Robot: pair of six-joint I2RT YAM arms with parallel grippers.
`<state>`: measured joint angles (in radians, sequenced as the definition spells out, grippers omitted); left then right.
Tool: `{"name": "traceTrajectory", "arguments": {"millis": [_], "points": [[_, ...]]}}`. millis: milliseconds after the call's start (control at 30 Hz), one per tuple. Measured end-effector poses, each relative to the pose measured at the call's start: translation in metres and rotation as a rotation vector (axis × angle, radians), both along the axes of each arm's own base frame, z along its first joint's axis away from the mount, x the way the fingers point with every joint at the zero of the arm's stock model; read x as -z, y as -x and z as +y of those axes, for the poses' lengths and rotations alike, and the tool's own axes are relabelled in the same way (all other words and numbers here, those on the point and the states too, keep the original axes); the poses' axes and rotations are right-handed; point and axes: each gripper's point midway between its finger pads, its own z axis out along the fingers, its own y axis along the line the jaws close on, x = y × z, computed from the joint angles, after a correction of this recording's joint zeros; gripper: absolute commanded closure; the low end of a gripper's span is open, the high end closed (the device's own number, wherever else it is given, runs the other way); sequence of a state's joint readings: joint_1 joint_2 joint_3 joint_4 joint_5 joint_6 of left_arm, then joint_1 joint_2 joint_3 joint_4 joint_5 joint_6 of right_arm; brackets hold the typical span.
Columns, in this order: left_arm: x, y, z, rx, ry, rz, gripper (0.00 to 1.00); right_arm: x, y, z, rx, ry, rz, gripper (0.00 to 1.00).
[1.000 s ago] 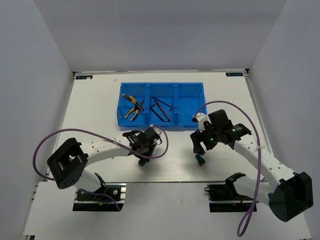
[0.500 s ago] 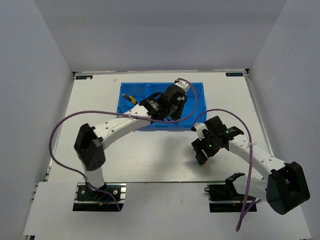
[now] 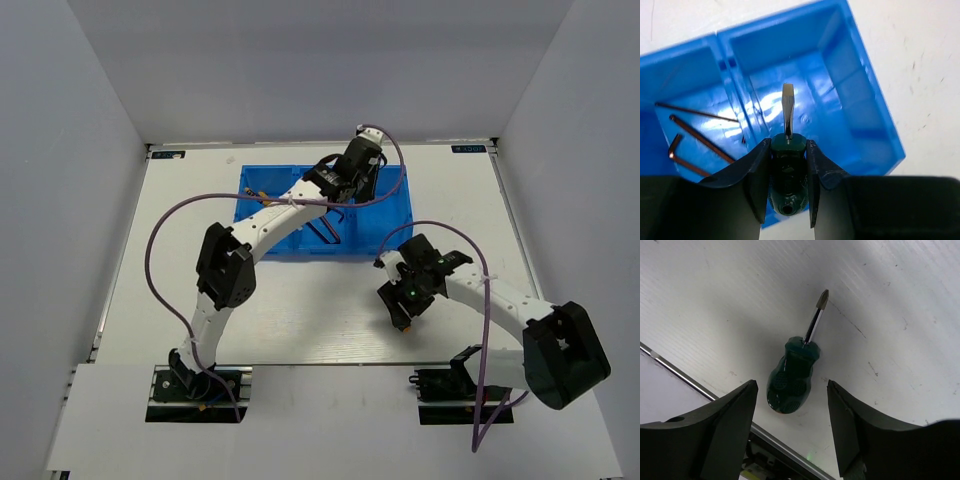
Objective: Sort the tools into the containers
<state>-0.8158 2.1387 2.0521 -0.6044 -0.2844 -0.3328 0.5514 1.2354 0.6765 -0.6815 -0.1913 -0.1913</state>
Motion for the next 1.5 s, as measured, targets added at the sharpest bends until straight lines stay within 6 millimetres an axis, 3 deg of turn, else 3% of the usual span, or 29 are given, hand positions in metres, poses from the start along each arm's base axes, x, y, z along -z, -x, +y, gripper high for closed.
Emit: {"name": "traceTrajectory", "arguments": {"millis": [167,300,467,567,600,633,733,867,967,1033,1133,1233,1300,1400,1500], "points": [[-0.005,-0.021,-0.013,0.015,0.070,-0.006,0.94,0.007,0.002,-0.002,-0.004,0.027,0.021,0.47],[0.016,-0.027,-0.026,0.044,0.092,0.032,0.64,0.010,0.003,-0.003,-0.001,0.043,0.033,0.54],[0.048,-0.020,-0.035,0.082,0.079,0.100,0.44,0.011,0.003,-0.003,0.000,0.049,0.037,0.60],[0.050,-0.018,-0.037,0.092,0.086,0.111,0.38,0.011,0.002,-0.002,-0.004,0.058,0.045,0.73],[0.050,-0.018,-0.038,0.096,0.091,0.110,0.36,0.011,0.002,-0.002,-0.004,0.059,0.047,0.73],[0.049,-0.018,-0.039,0.097,0.093,0.110,0.34,0.011,0.002,-0.002,-0.006,0.062,0.052,0.82],[0.049,-0.018,-0.039,0.099,0.094,0.111,0.32,0.011,0.002,-0.002,-0.006,0.070,0.064,0.97],[0.043,-0.018,-0.037,0.097,0.093,0.101,0.31,0.011,0.001,-0.002,-0.006,0.077,0.064,1.00],[0.021,-0.019,-0.030,0.083,0.094,0.063,0.31,0.007,-0.004,-0.006,-0.004,0.094,0.035,1.00],[-0.004,-0.015,-0.019,0.064,0.103,0.022,0.31,-0.002,-0.011,-0.005,0.001,0.089,0.002,1.00],[-0.052,0.005,0.014,0.029,0.119,-0.044,0.31,-0.027,-0.030,0.003,0.008,0.043,-0.083,1.00],[-0.096,0.041,0.062,-0.021,0.154,-0.109,0.31,-0.053,-0.049,0.012,0.011,-0.008,-0.169,1.00],[-0.114,0.069,0.097,-0.065,0.193,-0.140,0.31,-0.066,-0.060,0.017,0.017,-0.030,-0.211,1.00],[-0.109,0.112,0.147,-0.132,0.232,-0.134,0.31,-0.081,-0.079,0.021,0.035,-0.045,-0.281,1.00],[-0.072,0.147,0.185,-0.200,0.231,-0.072,0.31,-0.096,-0.113,0.022,0.078,-0.031,-0.381,1.00]]}}
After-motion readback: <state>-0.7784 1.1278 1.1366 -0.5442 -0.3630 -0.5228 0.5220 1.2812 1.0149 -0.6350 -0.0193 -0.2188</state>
